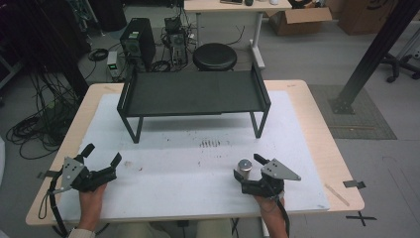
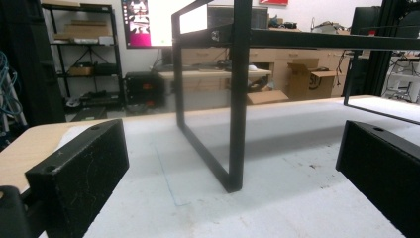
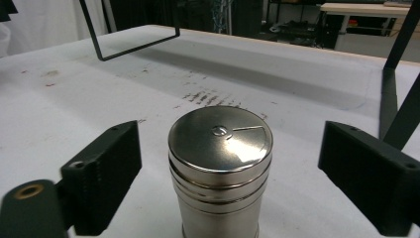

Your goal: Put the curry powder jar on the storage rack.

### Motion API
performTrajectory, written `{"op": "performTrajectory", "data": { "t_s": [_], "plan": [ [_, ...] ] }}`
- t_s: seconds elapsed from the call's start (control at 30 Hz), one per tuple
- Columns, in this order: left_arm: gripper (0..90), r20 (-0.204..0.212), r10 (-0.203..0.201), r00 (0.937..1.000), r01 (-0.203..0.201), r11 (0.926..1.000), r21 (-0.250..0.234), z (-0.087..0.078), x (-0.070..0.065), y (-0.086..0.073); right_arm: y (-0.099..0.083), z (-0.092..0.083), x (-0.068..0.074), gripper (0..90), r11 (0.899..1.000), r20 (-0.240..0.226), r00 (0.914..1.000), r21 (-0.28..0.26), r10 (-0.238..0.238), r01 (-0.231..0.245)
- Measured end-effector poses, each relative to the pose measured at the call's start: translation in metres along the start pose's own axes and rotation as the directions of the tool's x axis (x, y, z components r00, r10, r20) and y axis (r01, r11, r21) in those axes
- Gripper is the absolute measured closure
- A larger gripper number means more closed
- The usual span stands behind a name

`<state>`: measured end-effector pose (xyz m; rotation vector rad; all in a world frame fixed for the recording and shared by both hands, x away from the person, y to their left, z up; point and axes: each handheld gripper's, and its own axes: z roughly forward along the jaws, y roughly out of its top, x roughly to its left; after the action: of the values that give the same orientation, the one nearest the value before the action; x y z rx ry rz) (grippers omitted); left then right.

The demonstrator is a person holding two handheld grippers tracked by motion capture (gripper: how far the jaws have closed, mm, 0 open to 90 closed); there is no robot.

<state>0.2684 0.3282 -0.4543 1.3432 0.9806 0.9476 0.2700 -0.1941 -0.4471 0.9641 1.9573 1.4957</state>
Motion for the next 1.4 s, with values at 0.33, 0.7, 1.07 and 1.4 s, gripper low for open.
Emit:
{"op": "performTrajectory", "data": {
  "t_s": [0.33,0.7,1.07,1.4],
  "plan": [
    [0.2,0.000,0.000,1.0000,0.000,1.0000,-0.001,0.000,0.000,0.000,0.000,0.000,-0.002,29.2,1.000,-0.041,0.9991,0.002,0.007,-0.007],
    [0.3,0.000,-0.001,1.0000,0.001,1.0000,-0.001,0.000,0.000,0.000,-0.001,-0.002,-0.001,48.7,1.000,-0.047,0.9989,-0.015,-0.009,0.008],
    [0.2,0.001,-0.001,1.0000,0.001,1.0000,0.000,0.000,0.000,0.000,0.000,-0.002,-0.002,49.0,1.000,-0.052,0.9986,-0.023,0.001,-0.002],
    [0.3,0.001,-0.001,1.0000,0.001,1.0000,0.000,0.000,0.000,0.000,0.022,-0.003,0.000,49.2,0.999,-0.060,0.9977,-0.045,-0.030,0.027]
  ]
}}
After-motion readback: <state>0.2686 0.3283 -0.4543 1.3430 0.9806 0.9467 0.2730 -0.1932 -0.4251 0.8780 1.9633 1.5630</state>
